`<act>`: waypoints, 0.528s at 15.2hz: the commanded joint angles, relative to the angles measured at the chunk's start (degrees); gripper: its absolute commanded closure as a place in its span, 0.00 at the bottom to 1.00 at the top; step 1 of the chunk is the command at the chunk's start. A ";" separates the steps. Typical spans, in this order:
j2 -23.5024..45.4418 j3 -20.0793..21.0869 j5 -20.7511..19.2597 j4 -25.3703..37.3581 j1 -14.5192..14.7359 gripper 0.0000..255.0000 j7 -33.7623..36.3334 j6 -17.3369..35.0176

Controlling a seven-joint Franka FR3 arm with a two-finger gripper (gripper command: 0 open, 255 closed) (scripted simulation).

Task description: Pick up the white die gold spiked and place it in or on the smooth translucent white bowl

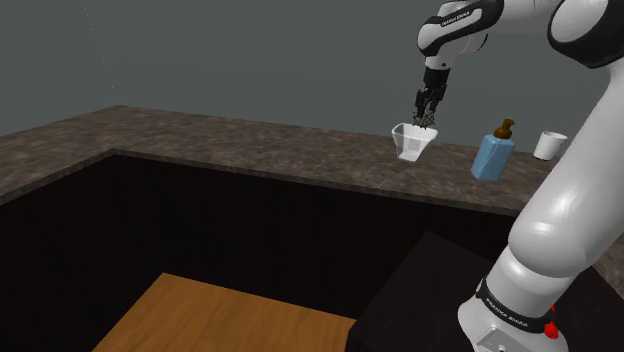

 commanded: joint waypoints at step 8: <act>22.09 -2.87 13.40 26.55 -9.17 1.00 -12.93 -7.14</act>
